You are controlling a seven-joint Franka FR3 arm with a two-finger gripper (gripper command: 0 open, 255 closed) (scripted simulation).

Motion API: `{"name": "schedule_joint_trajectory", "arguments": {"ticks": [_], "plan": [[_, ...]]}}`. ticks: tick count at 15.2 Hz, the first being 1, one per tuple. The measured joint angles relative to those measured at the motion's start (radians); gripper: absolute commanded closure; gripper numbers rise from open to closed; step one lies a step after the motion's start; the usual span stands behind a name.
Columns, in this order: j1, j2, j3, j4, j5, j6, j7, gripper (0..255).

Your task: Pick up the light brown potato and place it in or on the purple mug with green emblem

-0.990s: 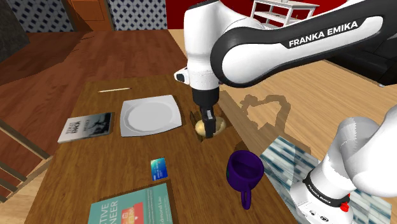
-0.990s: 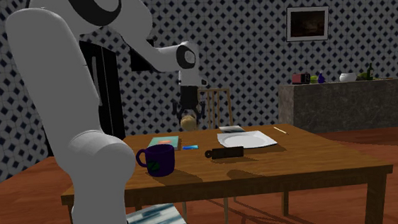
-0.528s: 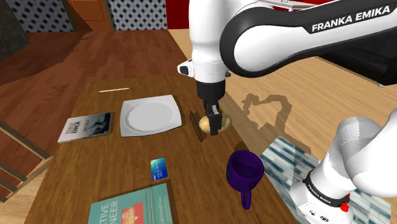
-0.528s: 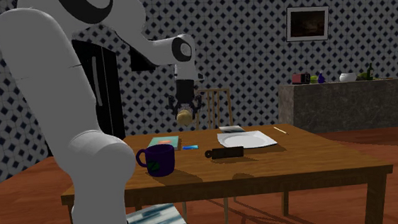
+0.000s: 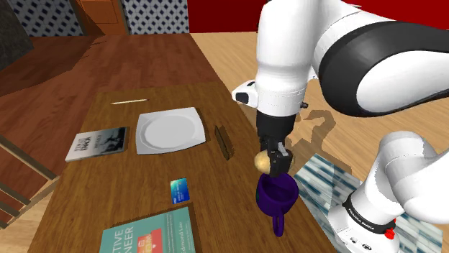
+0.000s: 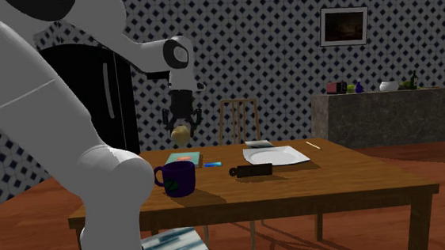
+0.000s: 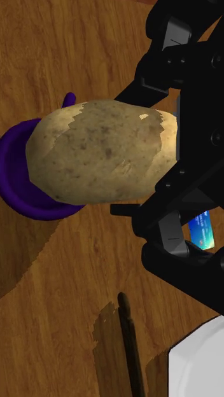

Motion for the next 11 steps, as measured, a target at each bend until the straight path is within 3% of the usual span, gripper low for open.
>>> {"name": "schedule_joint_trajectory", "arguments": {"ticks": [3, 11], "plan": [[0.036, -0.098, 0.021, -0.067, 0.039, -0.026, 0.032, 255], [0.049, -0.108, 0.042, -0.177, 0.062, 0.073, 0.034, 255]]}}
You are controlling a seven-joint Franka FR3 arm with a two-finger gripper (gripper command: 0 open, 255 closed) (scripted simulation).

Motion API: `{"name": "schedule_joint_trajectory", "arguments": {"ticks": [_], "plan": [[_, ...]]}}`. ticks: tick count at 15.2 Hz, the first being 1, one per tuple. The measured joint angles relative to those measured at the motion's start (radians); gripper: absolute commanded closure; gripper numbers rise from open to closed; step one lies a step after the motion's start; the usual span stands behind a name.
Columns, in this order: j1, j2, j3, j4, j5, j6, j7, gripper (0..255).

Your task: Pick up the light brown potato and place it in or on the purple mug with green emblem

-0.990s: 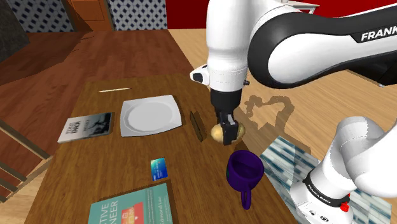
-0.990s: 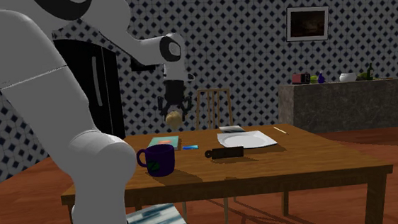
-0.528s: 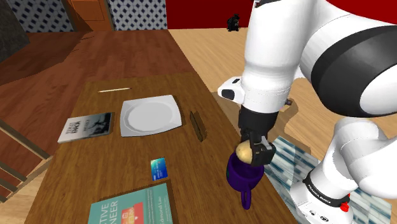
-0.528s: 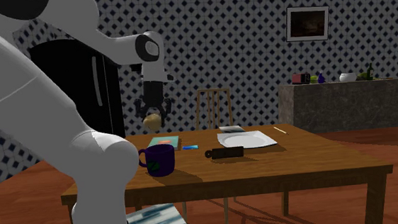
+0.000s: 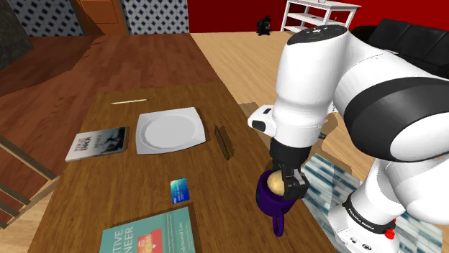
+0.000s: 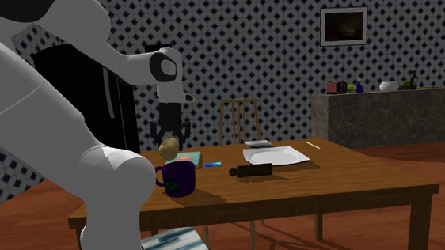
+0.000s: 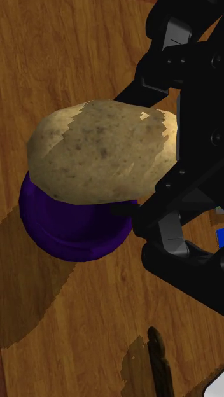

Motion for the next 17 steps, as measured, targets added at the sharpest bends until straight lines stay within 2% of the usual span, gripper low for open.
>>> {"name": "schedule_joint_trajectory", "arguments": {"ticks": [5, 11, 12, 17], "plan": [[0.002, 0.024, 0.015, -0.049, 0.01, 0.073, 0.0, 255], [0.002, 0.025, 0.016, -0.053, 0.011, 0.082, -0.001, 255], [0.002, 0.025, 0.016, -0.053, 0.011, 0.082, -0.001, 0], [0.002, 0.026, 0.016, -0.055, 0.01, 0.081, -0.001, 0]]}}
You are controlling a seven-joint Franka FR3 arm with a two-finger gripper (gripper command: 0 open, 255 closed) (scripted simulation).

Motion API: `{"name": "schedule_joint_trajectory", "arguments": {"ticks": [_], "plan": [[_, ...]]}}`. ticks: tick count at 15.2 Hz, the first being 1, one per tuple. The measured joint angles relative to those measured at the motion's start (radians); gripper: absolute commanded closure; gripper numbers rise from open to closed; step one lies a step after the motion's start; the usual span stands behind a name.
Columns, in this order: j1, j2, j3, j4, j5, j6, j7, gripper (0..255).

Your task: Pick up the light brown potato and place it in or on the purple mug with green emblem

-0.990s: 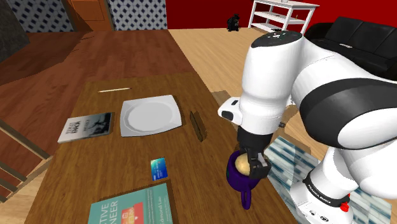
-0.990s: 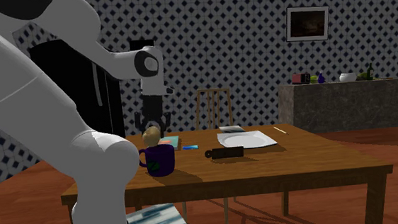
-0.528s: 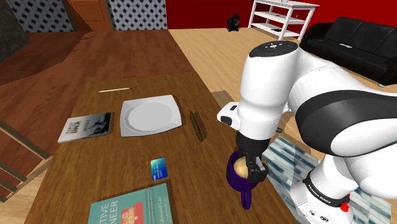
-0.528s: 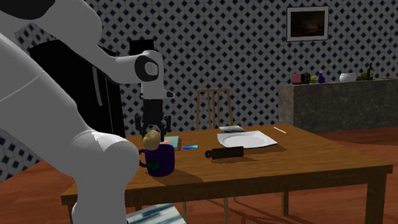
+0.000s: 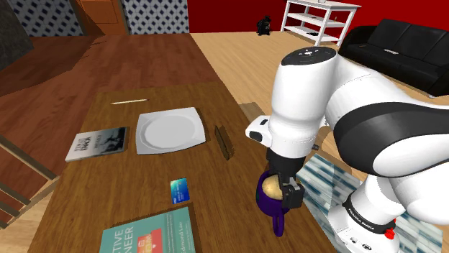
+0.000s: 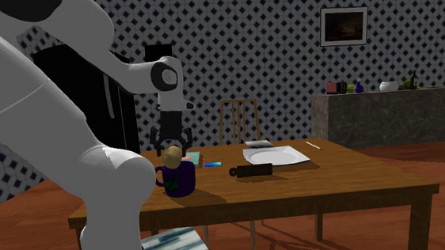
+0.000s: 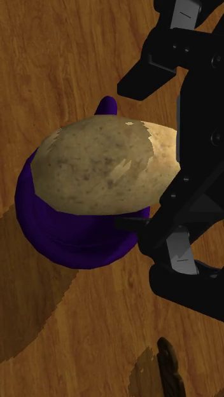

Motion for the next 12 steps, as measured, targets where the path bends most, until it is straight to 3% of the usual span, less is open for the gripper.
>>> {"name": "schedule_joint_trajectory", "arguments": {"ticks": [6, 12], "plan": [[-0.01, -0.009, -0.021, 0.108, -0.02, -0.116, 0.004, 0], [-0.01, -0.014, -0.023, 0.117, -0.022, -0.131, 0.004, 0]]}}
